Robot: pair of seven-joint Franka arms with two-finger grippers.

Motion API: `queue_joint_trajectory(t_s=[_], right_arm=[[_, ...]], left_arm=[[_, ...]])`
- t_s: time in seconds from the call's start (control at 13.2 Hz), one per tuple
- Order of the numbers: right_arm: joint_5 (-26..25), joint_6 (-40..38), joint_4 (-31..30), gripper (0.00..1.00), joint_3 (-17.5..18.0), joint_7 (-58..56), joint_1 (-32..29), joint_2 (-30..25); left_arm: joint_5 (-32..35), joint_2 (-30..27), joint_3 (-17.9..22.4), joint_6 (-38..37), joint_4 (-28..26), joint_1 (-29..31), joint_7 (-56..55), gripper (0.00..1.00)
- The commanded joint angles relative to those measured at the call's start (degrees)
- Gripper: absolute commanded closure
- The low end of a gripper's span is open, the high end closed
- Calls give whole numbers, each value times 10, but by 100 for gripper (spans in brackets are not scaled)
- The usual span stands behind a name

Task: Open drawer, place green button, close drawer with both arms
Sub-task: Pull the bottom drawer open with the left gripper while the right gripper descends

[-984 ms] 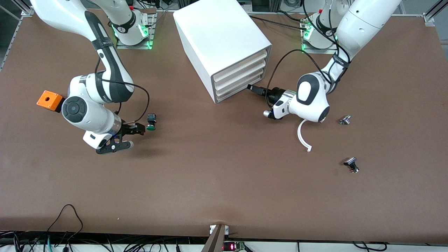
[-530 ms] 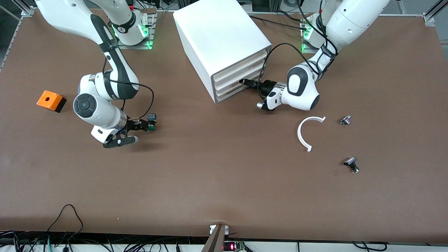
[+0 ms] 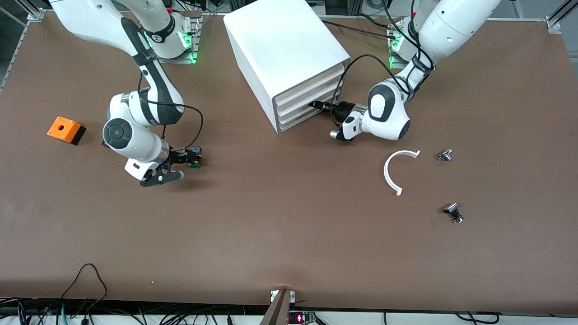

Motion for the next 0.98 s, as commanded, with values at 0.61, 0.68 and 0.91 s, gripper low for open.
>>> queue_joint_trajectory(t_s=[0.61,0.68,0.91], right_arm=[[10,29,-20,0,28,87,1,16],[10,30,-26,0,32,111,1,13],[10,35,-51,0,36,123,0,5]], left_arm=[[138,-17,81,16,85,56,8,87],[138,-17,81,16,85,57,8,79],[135,-18,81,16,85,62,8,17]])
